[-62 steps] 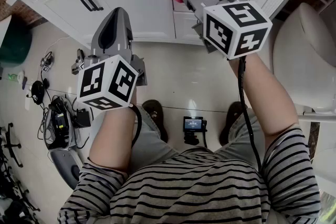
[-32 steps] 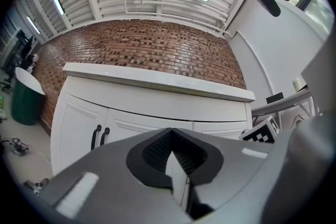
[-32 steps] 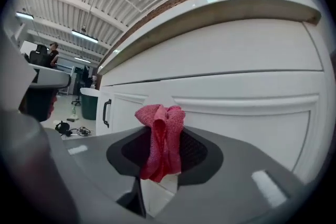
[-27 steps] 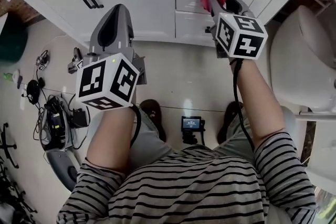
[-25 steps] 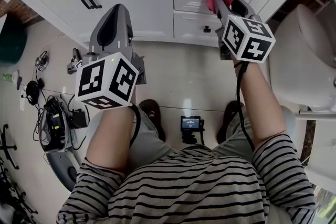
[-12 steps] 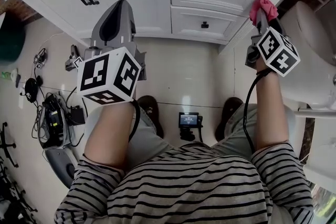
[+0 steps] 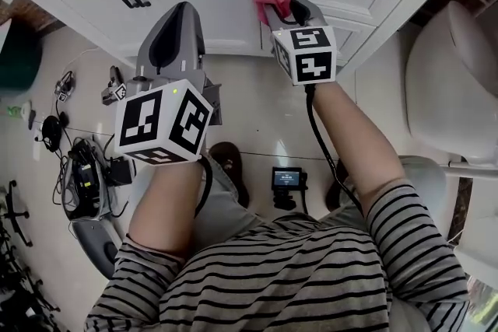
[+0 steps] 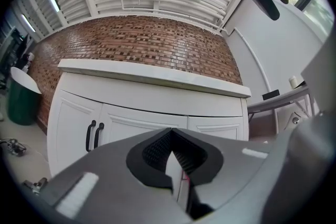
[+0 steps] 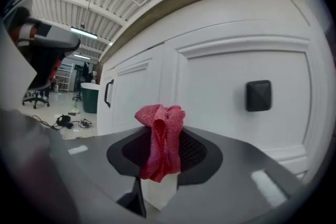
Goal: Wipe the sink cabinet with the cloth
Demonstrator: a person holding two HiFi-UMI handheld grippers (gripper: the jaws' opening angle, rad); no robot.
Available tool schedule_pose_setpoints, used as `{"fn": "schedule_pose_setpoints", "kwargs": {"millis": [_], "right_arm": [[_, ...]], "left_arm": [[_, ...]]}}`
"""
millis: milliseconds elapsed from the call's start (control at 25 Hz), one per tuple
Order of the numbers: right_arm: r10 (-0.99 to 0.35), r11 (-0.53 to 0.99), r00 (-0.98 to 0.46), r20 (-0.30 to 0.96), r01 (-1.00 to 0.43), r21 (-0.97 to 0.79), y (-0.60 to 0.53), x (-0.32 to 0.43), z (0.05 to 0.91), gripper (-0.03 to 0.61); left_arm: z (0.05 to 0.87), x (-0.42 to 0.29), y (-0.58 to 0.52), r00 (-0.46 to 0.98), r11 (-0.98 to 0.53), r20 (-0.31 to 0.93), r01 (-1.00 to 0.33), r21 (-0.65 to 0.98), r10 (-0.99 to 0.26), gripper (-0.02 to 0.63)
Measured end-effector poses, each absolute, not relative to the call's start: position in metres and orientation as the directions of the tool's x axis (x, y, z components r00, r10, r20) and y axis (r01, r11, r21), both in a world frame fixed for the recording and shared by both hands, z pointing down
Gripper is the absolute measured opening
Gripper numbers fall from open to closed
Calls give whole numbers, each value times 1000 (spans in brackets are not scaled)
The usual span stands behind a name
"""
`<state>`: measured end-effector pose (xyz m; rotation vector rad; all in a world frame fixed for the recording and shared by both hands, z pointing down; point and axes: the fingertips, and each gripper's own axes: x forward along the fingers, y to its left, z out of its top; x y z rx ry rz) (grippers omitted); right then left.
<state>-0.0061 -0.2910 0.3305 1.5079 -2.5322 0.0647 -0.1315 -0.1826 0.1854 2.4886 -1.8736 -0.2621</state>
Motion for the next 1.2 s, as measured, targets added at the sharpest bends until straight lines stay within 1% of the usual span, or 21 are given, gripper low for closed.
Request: {"fn": "schedule_pose_setpoints", "kwargs": {"millis": [120,240,360,440,480,520,600,680,720,760,840,920,1000,1080,1200], "right_arm": [[-924,354,-337,183,-933,66,-289,63,337,138],[-974,167,-163,160,-986,13,-278,148,338,138],[-984,-43,37,177,-999,-25,-263,231,344,140],[-973,-135,122,197,-989,-58,-252,259,348,137],[-973,-139,121,197,-987,-80,-247,258,350,135],[-978,-105,85,191,-990,-96,-244,243,352,134],[-981,63,-79,177,-993,-96,-242,179,361,133],[-942,271,-278,187,-961,-63,-245,95,378,134],[-913,356,-356,197,-934,-38,-248,56,387,133],[-887,420,-412,210,-908,-5,-253,22,396,135],[-853,488,-459,249,-870,68,-267,-21,413,135],[-849,490,-445,285,-864,114,-283,-29,425,135],[-867,451,-405,290,-886,111,-291,-7,427,135],[-897,377,-342,280,-922,82,-289,34,424,137],[-946,200,-187,263,-980,24,-280,119,422,135]], "left_arm": [[184,-135,-185,271,-286,-125,-950,122,-954,3],[185,-135,-187,280,-295,-123,-946,135,-952,3],[189,-128,-187,296,-310,-113,-941,138,-949,3],[191,-125,-187,304,-317,-106,-939,137,-947,3],[192,-125,-186,307,-320,-105,-937,138,-946,3],[192,-124,-186,310,-323,-105,-936,140,-945,3],[191,-122,-185,315,-329,-107,-933,144,-943,3],[191,-120,-185,321,-335,-108,-931,146,-941,3],[192,-118,-185,325,-338,-107,-930,144,-940,3],[193,-116,-185,329,-341,-104,-930,141,-939,3],[195,-113,-185,334,-344,-99,-931,121,-937,3],[198,-113,-186,331,-339,-90,-936,95,-939,3],[201,-116,-188,326,-333,-80,-938,92,-942,3],[203,-119,-191,326,-332,-74,-937,110,-943,3],[203,-119,-193,330,-337,-72,-932,132,-941,3]]}}
